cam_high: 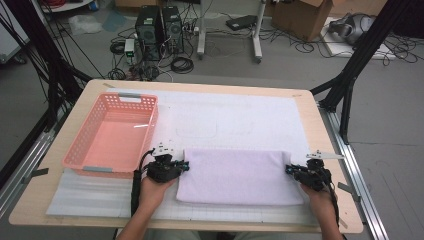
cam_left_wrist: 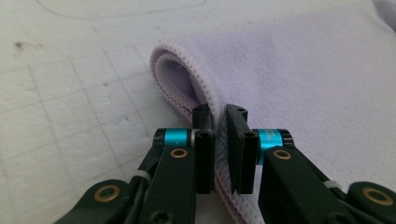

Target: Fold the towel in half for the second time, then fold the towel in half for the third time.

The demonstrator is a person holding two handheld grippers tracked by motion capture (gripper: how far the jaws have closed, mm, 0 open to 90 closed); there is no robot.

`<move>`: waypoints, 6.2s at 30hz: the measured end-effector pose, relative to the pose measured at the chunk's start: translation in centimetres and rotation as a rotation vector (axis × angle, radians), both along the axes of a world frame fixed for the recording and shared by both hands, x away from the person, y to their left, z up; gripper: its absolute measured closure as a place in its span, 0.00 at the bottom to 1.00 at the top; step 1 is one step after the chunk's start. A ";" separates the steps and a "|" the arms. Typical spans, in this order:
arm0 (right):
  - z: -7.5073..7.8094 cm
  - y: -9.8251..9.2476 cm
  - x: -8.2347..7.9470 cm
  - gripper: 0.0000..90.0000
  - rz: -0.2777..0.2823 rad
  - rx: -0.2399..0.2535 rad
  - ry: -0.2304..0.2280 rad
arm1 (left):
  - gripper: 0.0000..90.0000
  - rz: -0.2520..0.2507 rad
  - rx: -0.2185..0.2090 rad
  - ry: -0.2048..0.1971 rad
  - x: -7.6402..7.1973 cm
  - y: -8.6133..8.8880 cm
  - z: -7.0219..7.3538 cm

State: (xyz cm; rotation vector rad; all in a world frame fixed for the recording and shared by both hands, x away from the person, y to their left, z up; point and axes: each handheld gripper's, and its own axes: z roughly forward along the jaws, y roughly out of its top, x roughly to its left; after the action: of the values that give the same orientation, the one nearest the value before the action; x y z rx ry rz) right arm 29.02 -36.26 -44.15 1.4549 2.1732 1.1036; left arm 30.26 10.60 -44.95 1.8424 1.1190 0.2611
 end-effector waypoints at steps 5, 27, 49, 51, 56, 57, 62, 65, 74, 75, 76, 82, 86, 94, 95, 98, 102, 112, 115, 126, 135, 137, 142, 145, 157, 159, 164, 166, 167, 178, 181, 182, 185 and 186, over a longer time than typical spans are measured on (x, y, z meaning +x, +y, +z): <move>1.2 0.4 -0.2 0.92 -0.013 0.008 -0.112 | 0.91 0.035 -0.040 -0.063 0.2 0.8 1.0; 1.9 0.7 1.3 0.67 -0.062 -0.036 -0.183 | 0.46 0.022 -0.102 -0.137 1.9 0.6 1.2; 1.7 -0.6 -2.7 0.31 0.048 -0.056 -0.214 | 0.21 -0.026 -0.126 -0.198 -1.4 0.7 1.8; 1.8 -0.7 -2.9 0.27 0.050 -0.045 -0.229 | 0.21 -0.026 -0.128 -0.200 -1.4 0.5 1.8; 2.3 -1.4 -3.3 0.22 0.033 0.001 -0.285 | 0.21 -0.035 -0.127 -0.202 -1.5 0.5 1.8; 2.2 -1.5 -3.2 0.22 0.026 0.000 -0.288 | 0.21 -0.029 -0.133 -0.200 -1.5 0.6 1.8; 2.1 -1.2 -3.1 0.21 0.065 0.005 -0.270 | 0.23 -0.026 -0.136 -0.196 -1.5 1.0 1.8; 2.1 -1.0 -3.0 0.20 0.069 0.009 -0.261 | 0.23 -0.030 -0.136 -0.189 -1.5 0.9 1.7; 2.0 -0.7 -2.7 0.20 0.069 0.014 -0.233 | 0.23 -0.028 -0.130 -0.188 -1.5 1.2 1.6; 1.9 -0.7 -2.6 0.20 0.071 0.013 -0.237 | 0.23 -0.028 -0.132 -0.188 -1.4 1.2 1.5; 1.9 -0.7 -2.6 0.20 0.070 0.014 -0.234 | 0.23 -0.030 -0.130 -0.185 -1.4 1.1 1.5; 1.9 -0.8 -2.6 0.20 0.072 0.017 -0.228 | 0.24 -0.031 -0.119 -0.175 -1.5 1.0 1.3; 1.9 -0.8 -2.5 0.20 0.081 0.018 -0.228 | 0.25 -0.022 -0.104 -0.142 -1.5 0.9 1.2; 2.0 -0.3 -2.4 0.20 0.104 0.016 -0.214 | 0.26 0.002 -0.039 -0.071 -1.8 0.8 0.6; 2.0 -0.2 -2.4 0.20 0.108 0.016 -0.215 | 0.26 0.000 -0.030 -0.065 -1.9 0.8 0.6; 2.1 0.0 -2.3 0.20 0.109 0.020 -0.217 | 0.28 0.002 0.009 -0.046 -2.3 0.8 0.5; 2.2 0.5 -2.0 0.20 0.130 0.022 -0.208 | 0.34 0.004 0.025 -0.005 -2.5 1.1 0.0; 2.7 3.1 -1.0 0.20 0.192 0.005 -0.203 | 0.54 -0.043 0.014 0.041 -2.8 0.7 -0.1; 3.1 4.1 -0.8 0.20 0.216 -0.003 -0.205 | 0.57 -0.045 0.018 0.033 -3.3 0.5 -0.2; 3.8 5.9 0.6 0.20 0.261 0.044 -0.209 | 0.75 -0.056 0.037 0.026 -4.0 -0.1 -0.3; 5.6 11.1 3.7 0.20 0.368 0.033 -0.199 | 0.88 -0.029 0.006 0.045 -4.0 -0.4 -0.4; 6.1 12.3 4.5 0.20 0.386 0.030 -0.194 | 0.88 -0.030 0.001 0.049 -3.9 -0.3 -0.4; 6.9 15.2 6.6 0.20 0.455 0.007 -0.192 | 0.88 -0.036 -0.025 0.054 -3.9 0.1 -0.5; 6.8 16.5 7.8 0.21 0.473 0.019 -0.177 | 0.88 -0.040 -0.027 0.052 -3.9 0.2 -0.5; 4.8 23.0 11.1 0.30 0.552 -0.005 -0.112 | 0.89 -0.037 -0.043 0.052 -3.9 0.2 -0.5; 4.3 24.0 11.6 0.32 0.568 -0.031 -0.102 | 0.89 -0.036 -0.042 0.050 -3.9 0.2 -0.5; 3.6 26.4 12.6 0.33 0.590 -0.086 -0.065 | 0.89 -0.038 -0.043 0.051 -3.9 0.3 -0.5; 3.3 27.2 12.9 0.34 0.601 -0.100 -0.060 | 0.89 -0.038 -0.040 0.051 -3.9 0.3 -0.5; 3.1 27.5 13.0 0.35 0.605 -0.101 -0.061 | 0.90 -0.036 -0.039 0.051 -3.9 0.4 -0.5; 0.6 29.6 14.5 0.40 0.635 -0.161 -0.031 | 0.91 -0.026 -0.040 0.061 -4.1 0.5 -0.4; 0.6 30.0 14.9 0.50 0.671 -0.153 0.013 | 0.91 -0.022 -0.037 0.066 -4.0 0.5 -0.4; 0.6 30.1 15.1 0.54 0.677 -0.147 0.033 | 0.91 -0.020 -0.034 0.067 -4.0 0.5 -0.4; 0.7 30.0 15.1 0.65 0.683 -0.127 0.069 | 0.91 -0.015 -0.026 0.069 -4.1 0.5 -0.3; 0.7 30.0 15.1 0.75 0.693 -0.117 0.078 | 0.92 -0.013 -0.025 0.069 -4.1 0.5 -0.3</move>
State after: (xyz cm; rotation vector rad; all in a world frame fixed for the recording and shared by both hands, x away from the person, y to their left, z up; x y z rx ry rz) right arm 44.17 -6.28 -43.42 0.7004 2.8373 1.0888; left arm 26.18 11.12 -45.22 1.8477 1.1520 0.1764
